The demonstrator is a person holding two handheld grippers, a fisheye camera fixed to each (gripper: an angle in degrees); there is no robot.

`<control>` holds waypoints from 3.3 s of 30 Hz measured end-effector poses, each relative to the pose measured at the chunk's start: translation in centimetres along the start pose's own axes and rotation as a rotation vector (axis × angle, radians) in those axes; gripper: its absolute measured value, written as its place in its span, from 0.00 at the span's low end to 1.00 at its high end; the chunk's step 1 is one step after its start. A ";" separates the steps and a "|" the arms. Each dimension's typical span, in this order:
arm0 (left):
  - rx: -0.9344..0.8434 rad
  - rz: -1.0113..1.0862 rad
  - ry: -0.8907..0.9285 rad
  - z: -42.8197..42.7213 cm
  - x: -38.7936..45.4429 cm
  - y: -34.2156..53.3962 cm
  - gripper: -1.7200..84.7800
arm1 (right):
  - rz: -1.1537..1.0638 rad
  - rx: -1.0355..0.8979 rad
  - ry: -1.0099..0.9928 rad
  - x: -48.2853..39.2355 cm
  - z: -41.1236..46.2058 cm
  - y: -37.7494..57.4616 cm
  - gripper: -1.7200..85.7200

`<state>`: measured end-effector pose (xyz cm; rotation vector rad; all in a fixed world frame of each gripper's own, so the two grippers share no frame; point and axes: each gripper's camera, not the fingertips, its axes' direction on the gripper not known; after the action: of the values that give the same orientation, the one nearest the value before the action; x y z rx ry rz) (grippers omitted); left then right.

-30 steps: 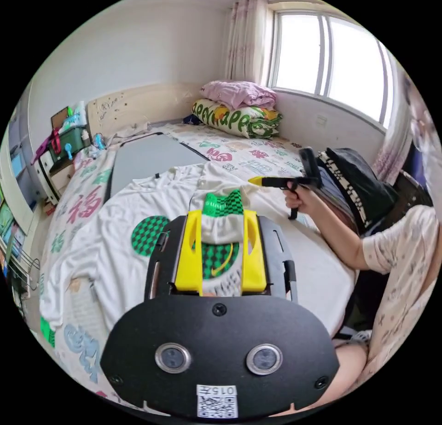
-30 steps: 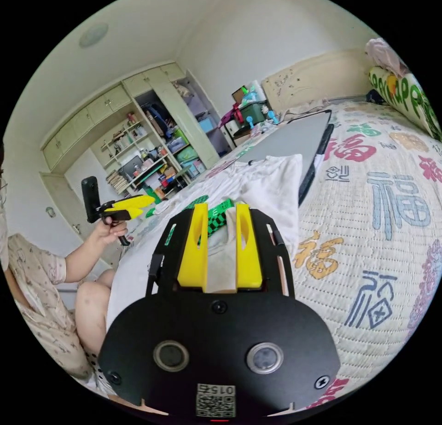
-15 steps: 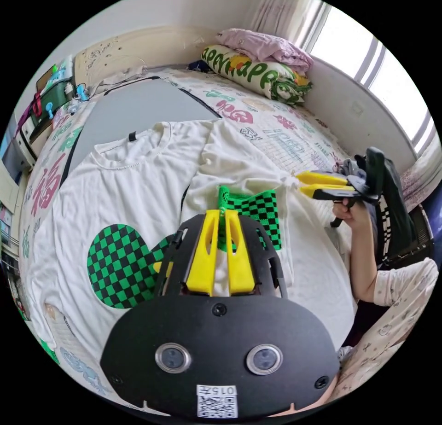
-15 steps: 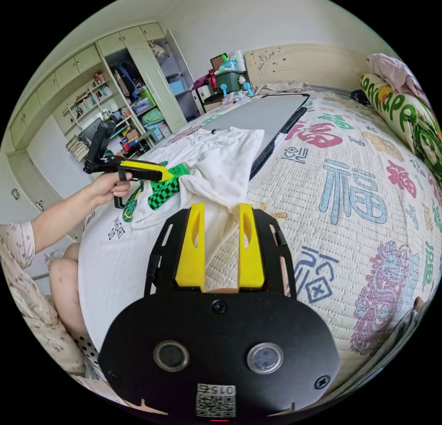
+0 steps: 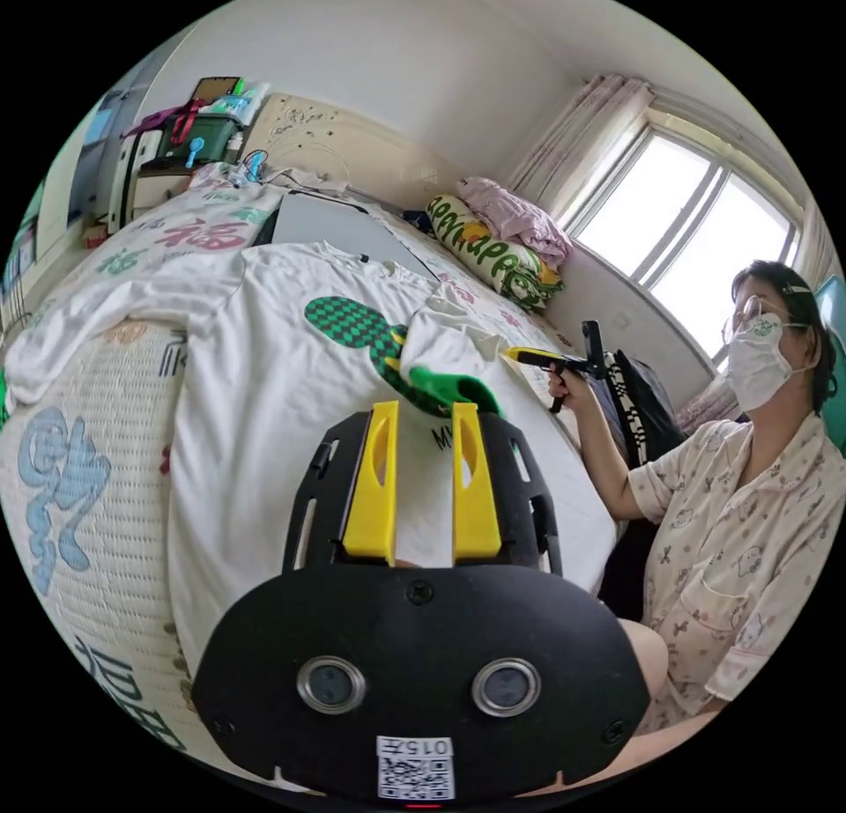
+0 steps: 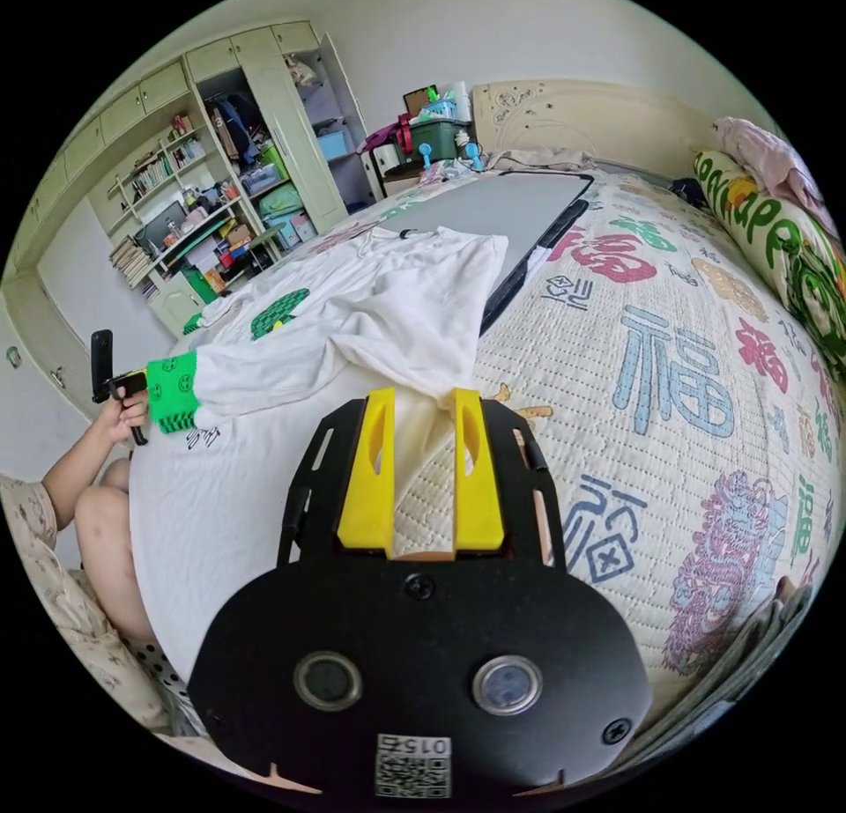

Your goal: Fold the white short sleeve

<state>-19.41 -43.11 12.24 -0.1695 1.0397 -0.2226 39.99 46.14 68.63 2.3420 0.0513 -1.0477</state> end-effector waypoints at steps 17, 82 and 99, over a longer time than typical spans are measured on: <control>-0.098 -0.161 -0.009 6.4 -2.2 3.8 0.15 | 0.058 -0.015 -0.003 7.1 -0.1 1.7 0.14; -0.327 -0.203 -0.313 10.0 4.0 -7.7 0.12 | -0.968 -0.206 -0.037 -3.9 2.4 61.6 0.02; -0.351 0.027 -0.545 9.2 10.5 -8.4 0.02 | -0.936 -0.246 -0.193 0.6 5.0 65.6 0.01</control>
<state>-7.22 -53.67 10.13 -0.5040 0.5295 0.0367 53.80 -11.54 97.14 1.9580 1.2152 -1.5575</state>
